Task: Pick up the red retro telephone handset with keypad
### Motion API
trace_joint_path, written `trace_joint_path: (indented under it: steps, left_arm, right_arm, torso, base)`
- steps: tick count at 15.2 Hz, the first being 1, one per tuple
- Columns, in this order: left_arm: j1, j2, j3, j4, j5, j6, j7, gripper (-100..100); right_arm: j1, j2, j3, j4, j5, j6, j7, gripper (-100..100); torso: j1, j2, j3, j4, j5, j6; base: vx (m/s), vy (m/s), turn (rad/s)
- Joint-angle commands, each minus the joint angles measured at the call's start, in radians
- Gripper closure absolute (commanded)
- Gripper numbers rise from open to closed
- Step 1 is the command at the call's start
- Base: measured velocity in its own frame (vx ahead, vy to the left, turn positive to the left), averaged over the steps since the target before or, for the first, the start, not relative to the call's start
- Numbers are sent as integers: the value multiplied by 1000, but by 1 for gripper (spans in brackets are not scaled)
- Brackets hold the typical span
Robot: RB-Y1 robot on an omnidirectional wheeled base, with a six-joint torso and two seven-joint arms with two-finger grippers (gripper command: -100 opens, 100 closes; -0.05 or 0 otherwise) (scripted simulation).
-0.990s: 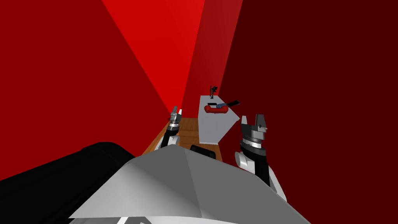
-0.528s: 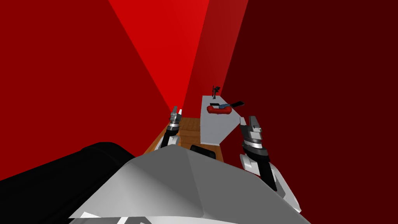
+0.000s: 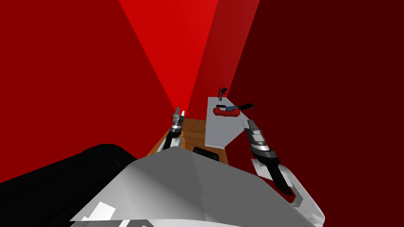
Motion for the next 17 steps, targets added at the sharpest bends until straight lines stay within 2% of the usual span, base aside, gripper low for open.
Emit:
trace_joint_path:
  steps: [1, 3, 4, 6, 7, 9, 10, 12, 13, 15, 16, 17]
  left_arm:
    - [0, 0, 0, 0, 0, 0, 0, 0]
    - [0, 0, 0, 0, 0, 0, 0, 0]
    - [0, 0, 0, 0, 0, 0, 0, 0]
    - [0, 0, 0, 0, 0, 0, 0, 0]
    - [0, 0, 0, 0, 0, 0, 0, 0]
    - [0, 0, 0, 0, 0, 0, 0, 0]
    - [0, 0, 0, 0, 0, 0, 0, 0]
    - [0, 0, 0, 0, 0, 0, 0, 0]
    - [0, 0, 0, 0, 0, 0, 0, 0]
    - [0, 0, 0, 0, 0, 0, 0, 0]
    - [0, 0, 0, 0, 0, 0, 0, 0]
    - [0, 0, 0, 0, 0, 0, 0, 0]
  right_arm:
    - [-7, -50, -20, 36, 33, -17, -2, -100]
    - [-7, -80, -20, 36, 33, -17, -2, -100]
    - [-12, -112, -37, 66, 59, -31, -5, -100]
    - [-12, -138, -37, 66, 59, -31, -5, -100]
    - [-17, -172, -54, 97, 86, -46, -7, -100]
    - [-17, -198, -54, 97, 86, -46, -7, -100]
    - [-22, -230, -71, 129, 115, -62, -9, -100]
    - [-22, -259, -71, 129, 115, -62, -9, -100]
    - [-26, -292, -89, 163, 144, -78, -11, -100]
    - [-26, -321, -89, 163, 144, -78, -11, -100]
    - [-30, -355, -107, 197, 174, -95, -14, -100]
    - [-30, -374, -107, 197, 174, -95, -14, -100]
  torso:
    - [0, 0, 0, 0, 0, 0]
    - [1, 0, 0, 0, 0, 0]
    - [0, 0, 0, 0, 0, 0]
    - [1, 0, 0, 0, 0, 0]
    - [0, 0, 0, 0, 0, 0]
    - [0, 0, 0, 0, 0, 0]
    - [0, 0, 0, 0, 0, 0]
    - [1, 0, 0, 0, 0, 0]
    - [0, 0, 0, 0, 0, 0]
    - [1, 0, 0, 0, 0, 0]
    - [0, 0, 0, 0, 0, 0]
    - [1, 0, 0, 0, 0, 0]
  base:
    - [1, 48, 121]
    - [2, 46, 61]
    - [-5, 47, 91]
    - [-2, 39, 65]
    - [5, 40, 108]
    - [0, 38, 61]
    - [-5, 45, 96]
    - [-4, 43, 68]
    - [2, 39, 116]
    - [2, 44, 75]
    - [3, 47, 99]
    - [2, 54, 121]
